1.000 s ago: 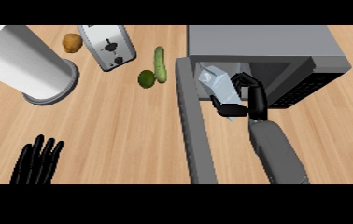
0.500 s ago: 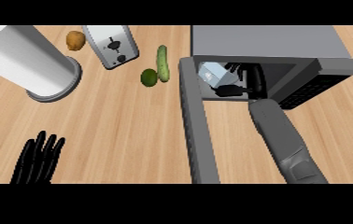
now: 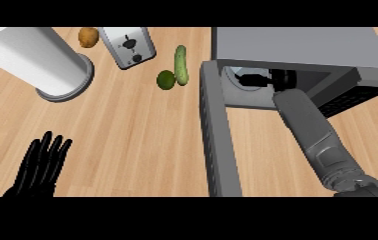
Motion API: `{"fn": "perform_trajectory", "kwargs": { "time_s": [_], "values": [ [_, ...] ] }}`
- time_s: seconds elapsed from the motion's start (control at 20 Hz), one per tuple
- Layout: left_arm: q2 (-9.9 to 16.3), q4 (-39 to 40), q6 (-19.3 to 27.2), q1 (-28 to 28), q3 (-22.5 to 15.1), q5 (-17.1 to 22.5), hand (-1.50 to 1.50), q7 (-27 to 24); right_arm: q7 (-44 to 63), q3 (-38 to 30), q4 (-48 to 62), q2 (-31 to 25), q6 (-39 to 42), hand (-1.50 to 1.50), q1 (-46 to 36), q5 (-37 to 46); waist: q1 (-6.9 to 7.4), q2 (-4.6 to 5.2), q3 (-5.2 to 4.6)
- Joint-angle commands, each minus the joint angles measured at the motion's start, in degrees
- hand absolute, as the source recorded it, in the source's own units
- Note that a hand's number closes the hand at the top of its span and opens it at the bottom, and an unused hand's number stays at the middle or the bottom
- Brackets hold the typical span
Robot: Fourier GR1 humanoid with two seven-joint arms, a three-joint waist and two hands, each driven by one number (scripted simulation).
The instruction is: Pick up the milk, place it into the microwave and close the microwave
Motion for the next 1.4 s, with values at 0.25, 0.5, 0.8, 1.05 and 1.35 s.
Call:
{"fn": "perform_trajectory", "kwargs": {
  "time_s": [0.25,0.5,0.8,1.05,1.35],
  "values": [
    [1.55,2.43,0.84,-0.67,0.35,-5.47,-1.5,-1.13,1.47,-1.47,4.69,-3.02,-12.47,1.5,-3.8,1.56,2.22,1.03,0.12],
    [1.05,1.72,1.26,-2.73,-1.17,-5.95,-1.5,0.97,4.52,1.75,8.99,-3.86,-13.25,-1.5,-6.5,5.44,2.86,1.25,0.1],
    [0.89,1.7,1.77,-3.15,-1.61,-7.61,-1.5,0.51,3.71,1.66,9.91,-2.75,-10.02,-1.5,-6.29,5.41,3.36,1.37,0.19],
    [1.4,3.37,0.54,-4.03,-0.48,-5.8,-1.5,0.94,-0.72,-0.06,8.34,-2.54,-2.39,-1.5,-5.5,3.48,2.59,1.26,0.21],
    [-1.39,2.66,1.12,-3.72,-4.87,-8.62,-1.5,-0.69,-5.5,-2.92,6.81,1.15,-0.3,-1.5,-3.75,0.55,1.88,0.89,0.2]
  ]
}}
